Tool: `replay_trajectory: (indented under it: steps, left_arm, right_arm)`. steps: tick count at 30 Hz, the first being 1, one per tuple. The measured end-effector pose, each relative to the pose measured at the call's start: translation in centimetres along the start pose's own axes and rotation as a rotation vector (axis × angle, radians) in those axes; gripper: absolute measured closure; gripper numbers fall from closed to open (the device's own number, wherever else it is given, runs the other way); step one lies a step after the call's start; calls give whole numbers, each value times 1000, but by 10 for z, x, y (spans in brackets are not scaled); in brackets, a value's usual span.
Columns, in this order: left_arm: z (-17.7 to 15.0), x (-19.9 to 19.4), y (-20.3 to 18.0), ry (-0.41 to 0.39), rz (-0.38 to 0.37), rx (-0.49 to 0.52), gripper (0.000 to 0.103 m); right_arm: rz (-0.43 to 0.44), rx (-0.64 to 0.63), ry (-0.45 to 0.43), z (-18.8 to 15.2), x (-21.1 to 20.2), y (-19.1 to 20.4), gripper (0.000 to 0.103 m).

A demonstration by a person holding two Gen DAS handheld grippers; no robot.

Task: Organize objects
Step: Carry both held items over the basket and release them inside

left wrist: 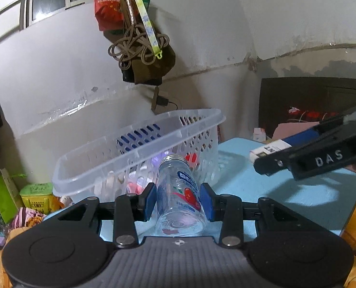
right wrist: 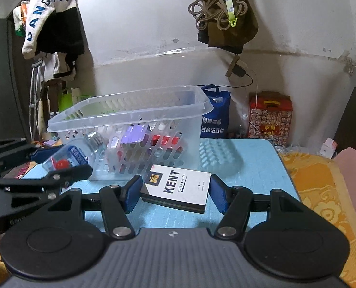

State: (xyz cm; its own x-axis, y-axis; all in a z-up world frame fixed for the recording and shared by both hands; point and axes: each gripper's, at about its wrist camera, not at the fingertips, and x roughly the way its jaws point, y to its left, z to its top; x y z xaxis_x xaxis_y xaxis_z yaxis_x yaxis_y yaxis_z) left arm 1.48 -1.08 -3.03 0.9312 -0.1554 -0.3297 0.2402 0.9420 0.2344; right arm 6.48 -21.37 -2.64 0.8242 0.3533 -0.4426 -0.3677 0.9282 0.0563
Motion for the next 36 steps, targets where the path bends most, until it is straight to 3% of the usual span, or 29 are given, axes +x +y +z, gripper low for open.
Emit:
replay_trajectory:
  steps: [11, 16, 19, 22, 25, 32, 33, 34, 35, 36]
  left_arm:
    - [13, -6, 8, -21, -24, -52, 59]
    - [35, -9, 43, -13, -41, -182, 59]
    - [53, -6, 72, -23, -15, -276, 59]
    - [70, 12, 94, 2, 24, -315, 59]
    - [78, 32, 111, 36, 55, -354, 59]
    - [79, 75, 125, 132, 69, -352, 59]
    - [76, 78, 126, 133, 61, -353, 53]
    - [74, 78, 127, 133, 73, -351, 44]
    - [71, 78, 127, 129, 113, -350, 21]
    - [70, 77, 129, 120, 140, -346, 6]
  right_arm:
    - [64, 68, -78, 13, -20, -19, 39]
    - [74, 46, -143, 41, -21, -7, 39]
    - [85, 19, -145, 64, -4, 9, 39]
    - [48, -49, -120, 87, 26, 28, 39]
    - [62, -33, -101, 105, 52, 34, 39]
    - [63, -102, -22, 112, 105, 46, 36]
    - [50, -104, -30, 111, 107, 46, 19]
    - [26, -104, -48, 110, 106, 47, 15]
    - [-28, -104, -78, 108, 104, 46, 1]
    - [-53, -104, -96, 108, 102, 46, 0]
